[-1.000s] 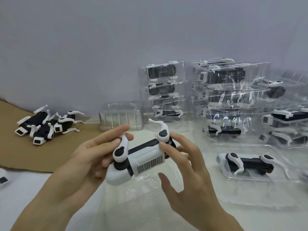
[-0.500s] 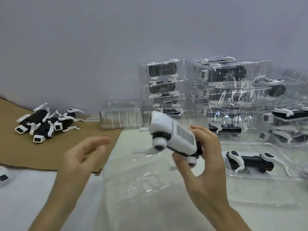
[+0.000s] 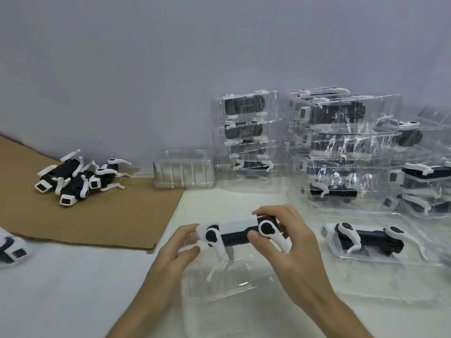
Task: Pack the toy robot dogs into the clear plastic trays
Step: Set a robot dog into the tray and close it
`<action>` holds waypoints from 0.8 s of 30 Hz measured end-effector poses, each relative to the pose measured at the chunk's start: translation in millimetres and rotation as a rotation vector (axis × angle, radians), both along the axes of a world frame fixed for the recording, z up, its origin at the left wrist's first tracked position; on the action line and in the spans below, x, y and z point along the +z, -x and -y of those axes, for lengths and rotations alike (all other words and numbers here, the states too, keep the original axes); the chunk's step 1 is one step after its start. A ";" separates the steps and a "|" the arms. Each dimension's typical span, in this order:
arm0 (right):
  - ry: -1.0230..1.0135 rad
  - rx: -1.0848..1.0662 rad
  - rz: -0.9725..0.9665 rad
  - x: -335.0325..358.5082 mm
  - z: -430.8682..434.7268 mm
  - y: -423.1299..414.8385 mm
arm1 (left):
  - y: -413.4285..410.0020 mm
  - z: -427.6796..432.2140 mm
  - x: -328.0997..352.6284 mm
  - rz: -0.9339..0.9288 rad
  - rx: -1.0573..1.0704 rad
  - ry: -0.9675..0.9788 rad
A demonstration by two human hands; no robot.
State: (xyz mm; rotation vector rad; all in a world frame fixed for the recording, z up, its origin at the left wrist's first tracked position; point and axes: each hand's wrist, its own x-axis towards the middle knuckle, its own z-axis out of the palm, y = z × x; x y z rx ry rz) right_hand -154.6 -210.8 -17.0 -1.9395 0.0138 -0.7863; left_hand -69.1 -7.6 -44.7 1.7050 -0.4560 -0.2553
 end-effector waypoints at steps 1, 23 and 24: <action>0.013 0.007 -0.018 -0.5 0.0 -0.1 | -0.1 -0.2 -0.5 -0.006 -0.010 0.005; 0.246 0.046 -0.198 -10.5 5.2 -3.0 | -9.1 -10.4 3.4 0.023 0.246 -0.158; 0.267 0.028 -0.200 -11.5 5.7 -4.0 | -9.8 -12.1 4.8 -0.014 0.238 -0.160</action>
